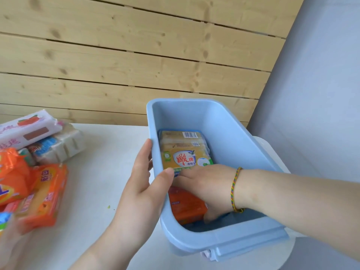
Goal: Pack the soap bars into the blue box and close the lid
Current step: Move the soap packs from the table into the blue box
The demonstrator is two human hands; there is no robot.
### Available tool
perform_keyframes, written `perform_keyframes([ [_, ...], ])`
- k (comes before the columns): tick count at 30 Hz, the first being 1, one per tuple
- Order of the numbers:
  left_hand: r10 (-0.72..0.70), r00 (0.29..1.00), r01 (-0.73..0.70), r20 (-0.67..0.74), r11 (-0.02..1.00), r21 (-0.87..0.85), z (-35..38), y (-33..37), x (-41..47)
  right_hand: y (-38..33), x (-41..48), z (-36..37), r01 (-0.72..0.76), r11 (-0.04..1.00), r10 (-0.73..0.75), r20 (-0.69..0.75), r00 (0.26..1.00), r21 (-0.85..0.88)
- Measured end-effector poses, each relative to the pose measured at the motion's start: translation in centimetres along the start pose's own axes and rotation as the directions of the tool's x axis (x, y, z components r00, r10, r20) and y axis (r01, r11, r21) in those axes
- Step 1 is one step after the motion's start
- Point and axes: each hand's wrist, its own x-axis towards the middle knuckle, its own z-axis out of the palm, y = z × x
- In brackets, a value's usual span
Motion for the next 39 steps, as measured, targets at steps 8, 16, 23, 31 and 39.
perform_keyframes([
  [8,0.01,1.0,-0.011,0.015,1.0,0.029,-0.2,-0.5,0.1,0.2,0.1,-0.1,-0.07,0.996,0.068,-0.024,0.997,-0.06],
  [16,0.011,1.0,-0.011,0.013,1.0,0.015,0.0,-0.4,0.2,0.0,0.5,0.0,-0.15,0.987,0.147,-0.048,0.988,-0.056],
  [23,0.015,0.999,-0.016,0.036,1.0,0.012,0.1,-0.2,0.2,1.1,-1.2,-2.3,-0.339,0.772,0.385,0.028,0.922,0.538],
  [31,-0.01,0.999,0.009,0.038,1.0,0.02,0.1,0.2,0.1,3.9,2.2,-3.8,-0.664,0.448,0.644,0.298,0.704,0.599],
  [39,-0.007,0.999,0.006,0.048,1.0,0.025,0.0,0.1,0.2,5.2,4.3,-2.2,-0.622,0.353,0.655,0.29,0.698,0.7],
])
